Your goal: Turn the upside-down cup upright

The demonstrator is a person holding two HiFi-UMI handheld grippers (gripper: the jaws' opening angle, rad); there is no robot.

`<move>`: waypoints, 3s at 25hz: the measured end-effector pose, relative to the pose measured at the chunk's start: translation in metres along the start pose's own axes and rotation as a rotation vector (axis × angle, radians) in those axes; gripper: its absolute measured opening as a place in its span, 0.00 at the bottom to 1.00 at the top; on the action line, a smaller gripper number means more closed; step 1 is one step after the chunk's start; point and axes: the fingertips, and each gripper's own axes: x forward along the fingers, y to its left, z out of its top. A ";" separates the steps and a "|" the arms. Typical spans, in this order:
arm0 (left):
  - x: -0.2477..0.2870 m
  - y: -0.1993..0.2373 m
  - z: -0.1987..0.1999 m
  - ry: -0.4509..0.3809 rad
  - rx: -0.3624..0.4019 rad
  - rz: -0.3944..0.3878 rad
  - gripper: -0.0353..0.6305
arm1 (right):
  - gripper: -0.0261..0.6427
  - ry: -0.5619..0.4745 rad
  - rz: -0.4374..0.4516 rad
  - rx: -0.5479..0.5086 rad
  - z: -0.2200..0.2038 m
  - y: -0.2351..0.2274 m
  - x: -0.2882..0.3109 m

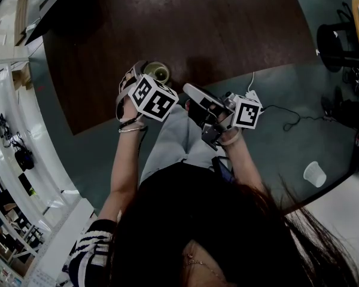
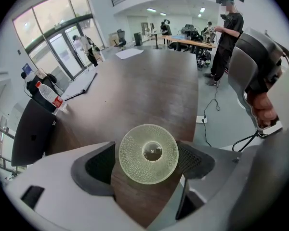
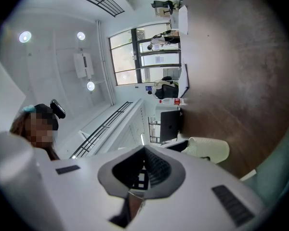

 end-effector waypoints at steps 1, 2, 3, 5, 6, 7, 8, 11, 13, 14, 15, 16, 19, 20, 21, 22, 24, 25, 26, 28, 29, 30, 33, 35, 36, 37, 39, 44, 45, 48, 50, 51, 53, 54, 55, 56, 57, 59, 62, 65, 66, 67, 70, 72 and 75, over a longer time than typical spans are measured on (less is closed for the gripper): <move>0.000 0.001 0.001 -0.001 0.000 0.002 0.65 | 0.06 0.001 0.001 -0.001 0.001 0.000 0.001; -0.001 0.002 0.001 -0.002 0.000 0.003 0.65 | 0.06 0.000 0.005 0.002 0.000 0.001 0.001; -0.003 0.002 0.001 -0.004 -0.001 0.005 0.65 | 0.06 -0.001 0.009 0.005 -0.001 0.002 0.001; -0.006 0.002 0.001 -0.012 -0.005 0.008 0.65 | 0.06 0.001 0.010 -0.002 -0.003 0.003 0.000; -0.007 0.003 0.001 -0.016 -0.007 0.010 0.65 | 0.06 0.002 0.012 -0.006 -0.002 0.004 0.000; -0.008 0.004 0.002 -0.020 -0.009 0.014 0.65 | 0.06 0.002 0.018 -0.005 -0.002 0.005 0.000; -0.009 0.005 0.003 -0.024 -0.010 0.017 0.65 | 0.06 0.001 0.023 -0.006 -0.002 0.006 0.001; -0.013 0.005 0.002 -0.035 -0.018 0.025 0.65 | 0.06 0.006 0.018 -0.023 -0.003 0.007 0.000; -0.019 0.005 0.004 -0.051 -0.028 0.028 0.65 | 0.06 0.010 0.022 -0.027 -0.003 0.009 0.000; -0.022 0.005 0.005 -0.060 -0.035 0.027 0.65 | 0.06 0.014 0.025 -0.033 -0.003 0.010 0.001; -0.026 0.005 0.006 -0.070 -0.042 0.025 0.65 | 0.06 0.018 0.027 -0.041 -0.003 0.012 0.002; -0.030 0.004 0.007 -0.079 -0.050 0.022 0.65 | 0.06 0.022 0.029 -0.046 -0.002 0.014 0.003; -0.042 0.003 0.010 -0.112 -0.079 0.017 0.65 | 0.06 0.032 0.039 -0.055 -0.003 0.020 0.005; -0.046 0.004 0.011 -0.126 -0.092 0.019 0.65 | 0.06 0.036 0.043 -0.056 -0.003 0.021 0.006; -0.051 0.005 0.012 -0.142 -0.106 0.022 0.65 | 0.06 0.040 0.047 -0.056 -0.004 0.023 0.006; -0.056 0.006 0.013 -0.159 -0.123 0.025 0.65 | 0.06 0.045 0.050 -0.060 -0.004 0.024 0.007; -0.068 0.008 0.013 -0.194 -0.160 0.038 0.65 | 0.06 0.057 0.047 -0.085 -0.004 0.028 0.008; -0.074 0.010 0.013 -0.213 -0.178 0.053 0.60 | 0.06 0.064 0.045 -0.100 -0.005 0.030 0.008; -0.081 0.012 0.012 -0.232 -0.194 0.073 0.52 | 0.06 0.072 0.042 -0.117 -0.006 0.032 0.009; -0.091 0.014 0.011 -0.265 -0.215 0.100 0.48 | 0.06 0.088 0.031 -0.145 -0.007 0.035 0.010; -0.095 0.014 0.011 -0.279 -0.225 0.101 0.48 | 0.06 0.094 0.026 -0.153 -0.007 0.036 0.011; -0.099 0.013 0.012 -0.294 -0.238 0.098 0.48 | 0.06 0.101 0.023 -0.158 -0.007 0.038 0.012; -0.112 0.012 0.015 -0.338 -0.278 0.096 0.48 | 0.06 0.123 0.006 -0.197 -0.006 0.043 0.014; -0.120 0.011 0.017 -0.370 -0.306 0.095 0.48 | 0.06 0.137 -0.011 -0.229 -0.005 0.045 0.015; -0.124 0.011 0.017 -0.389 -0.326 0.091 0.47 | 0.06 0.144 -0.020 -0.249 -0.005 0.047 0.016; -0.129 0.011 0.017 -0.413 -0.350 0.085 0.45 | 0.06 0.150 -0.030 -0.269 -0.005 0.048 0.017; -0.139 0.010 0.018 -0.468 -0.406 0.068 0.45 | 0.06 0.163 -0.049 -0.303 -0.005 0.050 0.017; -0.166 0.011 0.009 -0.592 -0.505 0.068 0.38 | 0.06 0.188 -0.095 -0.428 -0.011 0.056 0.022; -0.172 0.011 0.004 -0.618 -0.518 0.063 0.36 | 0.06 0.190 -0.107 -0.463 -0.014 0.057 0.025; -0.185 0.011 -0.008 -0.668 -0.552 0.060 0.31 | 0.06 0.194 -0.151 -0.565 -0.021 0.061 0.033; -0.191 0.011 -0.012 -0.679 -0.560 0.083 0.28 | 0.06 0.201 -0.180 -0.635 -0.023 0.063 0.035; -0.194 0.011 -0.012 -0.684 -0.564 0.094 0.28 | 0.06 0.203 -0.193 -0.672 -0.023 0.065 0.036; -0.199 0.011 -0.013 -0.700 -0.585 0.108 0.28 | 0.06 0.209 -0.214 -0.743 -0.023 0.070 0.037; -0.202 0.011 -0.014 -0.713 -0.603 0.114 0.27 | 0.06 0.211 -0.222 -0.778 -0.024 0.072 0.037; -0.206 0.011 -0.015 -0.727 -0.623 0.124 0.23 | 0.06 0.215 -0.231 -0.812 -0.024 0.074 0.037; -0.209 0.013 -0.017 -0.742 -0.643 0.138 0.18 | 0.06 0.218 -0.239 -0.844 -0.025 0.076 0.038; -0.213 0.014 -0.019 -0.754 -0.660 0.153 0.13 | 0.06 0.221 -0.246 -0.874 -0.025 0.077 0.038; -0.218 0.016 -0.023 -0.770 -0.684 0.178 0.08 | 0.06 0.221 -0.258 -0.922 -0.025 0.081 0.039; -0.225 0.016 -0.026 -0.784 -0.719 0.190 0.06 | 0.06 0.215 -0.276 -0.977 -0.023 0.086 0.039; -0.227 0.015 -0.028 -0.792 -0.737 0.197 0.06 | 0.06 0.215 -0.295 -1.019 -0.023 0.086 0.039; -0.226 0.015 -0.029 -0.790 -0.738 0.198 0.06 | 0.06 0.216 -0.300 -1.030 -0.024 0.086 0.040; -0.226 0.015 -0.030 -0.789 -0.740 0.198 0.06 | 0.06 0.217 -0.305 -1.039 -0.024 0.086 0.040; -0.226 0.017 -0.032 -0.791 -0.755 0.199 0.06 | 0.06 0.223 -0.316 -1.068 -0.025 0.088 0.040; -0.227 0.018 -0.033 -0.796 -0.762 0.197 0.06 | 0.06 0.225 -0.328 -1.094 -0.024 0.088 0.041; -0.227 0.019 -0.033 -0.801 -0.766 0.187 0.06 | 0.06 0.224 -0.349 -1.129 -0.022 0.088 0.042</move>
